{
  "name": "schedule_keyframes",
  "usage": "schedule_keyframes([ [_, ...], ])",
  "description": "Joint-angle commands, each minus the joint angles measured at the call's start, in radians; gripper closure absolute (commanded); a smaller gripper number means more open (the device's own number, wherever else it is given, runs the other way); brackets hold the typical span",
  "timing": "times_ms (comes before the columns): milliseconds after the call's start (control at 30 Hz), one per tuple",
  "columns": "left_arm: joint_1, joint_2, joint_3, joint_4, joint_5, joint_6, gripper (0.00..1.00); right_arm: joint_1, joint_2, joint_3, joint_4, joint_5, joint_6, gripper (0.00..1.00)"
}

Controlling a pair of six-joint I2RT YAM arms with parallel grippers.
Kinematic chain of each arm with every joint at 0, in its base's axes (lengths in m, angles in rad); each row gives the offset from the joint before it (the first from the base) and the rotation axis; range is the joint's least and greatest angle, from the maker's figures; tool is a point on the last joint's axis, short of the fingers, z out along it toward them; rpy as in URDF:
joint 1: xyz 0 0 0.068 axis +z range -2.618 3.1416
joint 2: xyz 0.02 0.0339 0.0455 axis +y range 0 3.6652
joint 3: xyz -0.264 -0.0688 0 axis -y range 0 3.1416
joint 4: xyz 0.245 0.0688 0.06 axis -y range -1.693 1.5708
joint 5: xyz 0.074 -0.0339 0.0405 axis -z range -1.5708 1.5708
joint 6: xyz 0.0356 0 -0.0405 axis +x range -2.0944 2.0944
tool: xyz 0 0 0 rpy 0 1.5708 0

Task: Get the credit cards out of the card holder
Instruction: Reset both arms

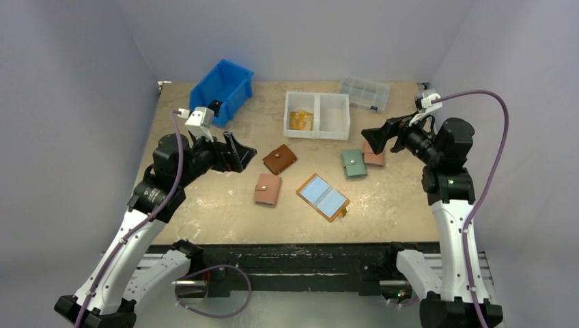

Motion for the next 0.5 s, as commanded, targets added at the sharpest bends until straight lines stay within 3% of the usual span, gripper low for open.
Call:
schedule_keyframes([
  [0, 0.006, -0.001, 0.012, 0.021, -0.005, 0.025, 0.01, -0.001, -0.016, 0.005, 0.042, 0.014, -0.003, 0.01],
  [467, 0.006, 0.016, 0.001, 0.019, -0.017, 0.049, 0.01, -0.001, -0.013, -0.016, 0.059, 0.004, 0.0, 0.01],
])
